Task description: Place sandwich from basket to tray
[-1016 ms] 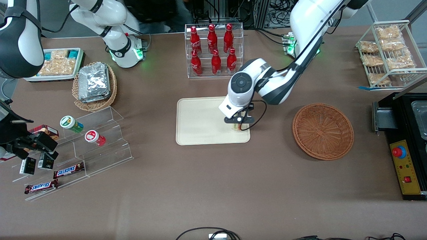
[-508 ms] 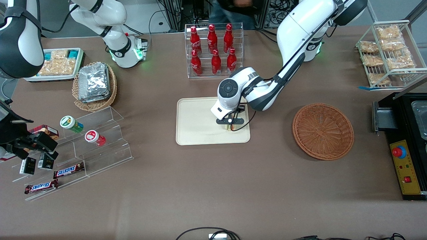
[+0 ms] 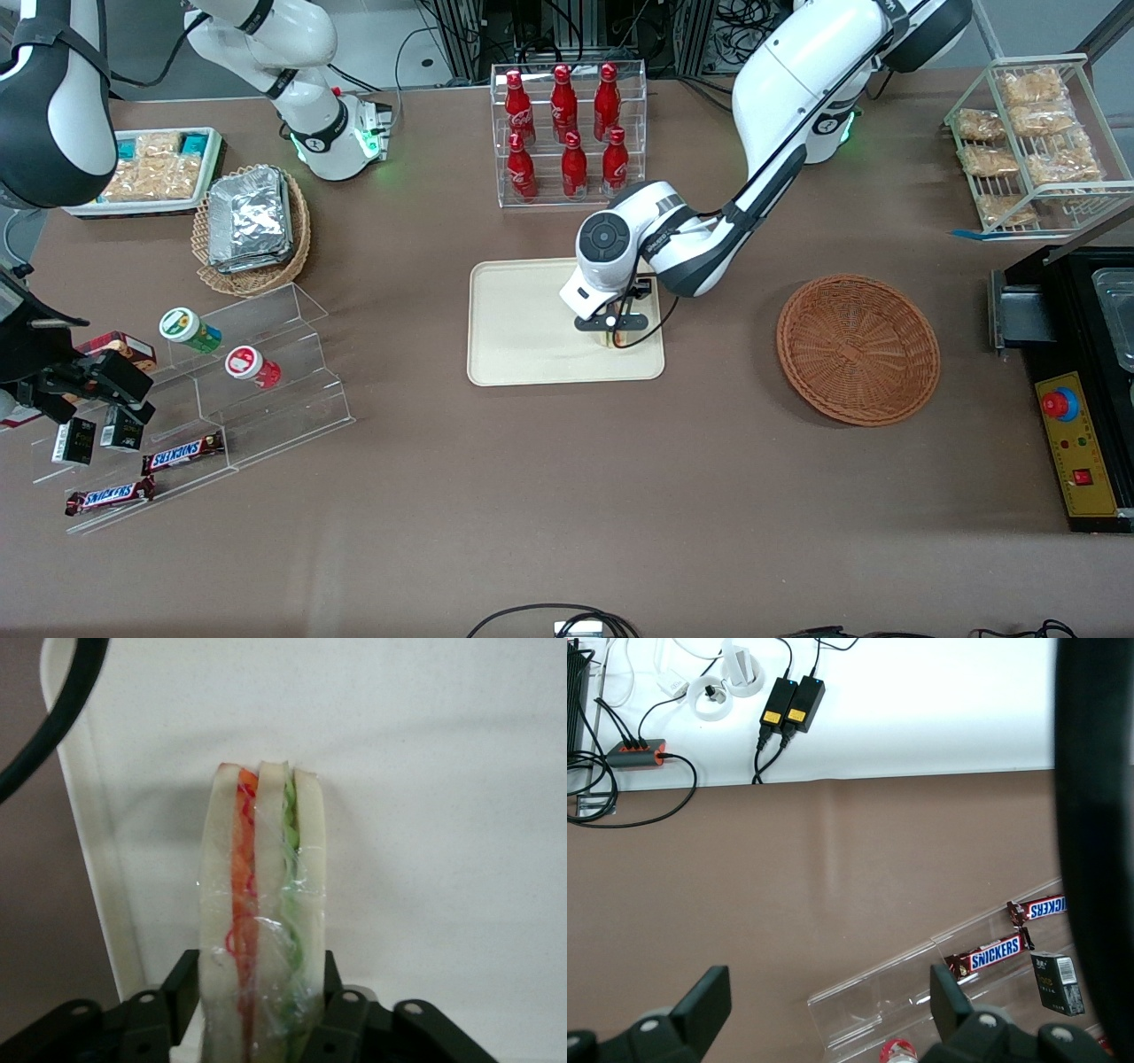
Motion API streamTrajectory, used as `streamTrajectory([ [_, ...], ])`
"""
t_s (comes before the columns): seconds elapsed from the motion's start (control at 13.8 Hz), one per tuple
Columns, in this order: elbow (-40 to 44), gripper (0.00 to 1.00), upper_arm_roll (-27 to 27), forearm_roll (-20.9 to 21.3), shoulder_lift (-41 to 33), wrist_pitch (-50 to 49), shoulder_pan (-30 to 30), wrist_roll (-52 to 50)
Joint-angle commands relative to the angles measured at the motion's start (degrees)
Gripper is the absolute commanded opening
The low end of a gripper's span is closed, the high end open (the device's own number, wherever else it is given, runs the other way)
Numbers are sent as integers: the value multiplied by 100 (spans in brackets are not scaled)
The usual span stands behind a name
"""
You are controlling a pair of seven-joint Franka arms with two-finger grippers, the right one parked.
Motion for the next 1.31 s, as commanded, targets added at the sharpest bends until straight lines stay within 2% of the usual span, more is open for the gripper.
streamTrajectory([
  [0.0,353,100,51,128,-84,-195,-47,-373],
  [0.22,931,100,112,66,-182,-818,58,-417],
  [0.44,1582,100,139,136,-243,-1311,277,-899],
  [1.02,1663,100,306,128,-1209,-2251,1411,-795],
  [1.23,1646,100,297,66,-1438,-2690,1886,72],
])
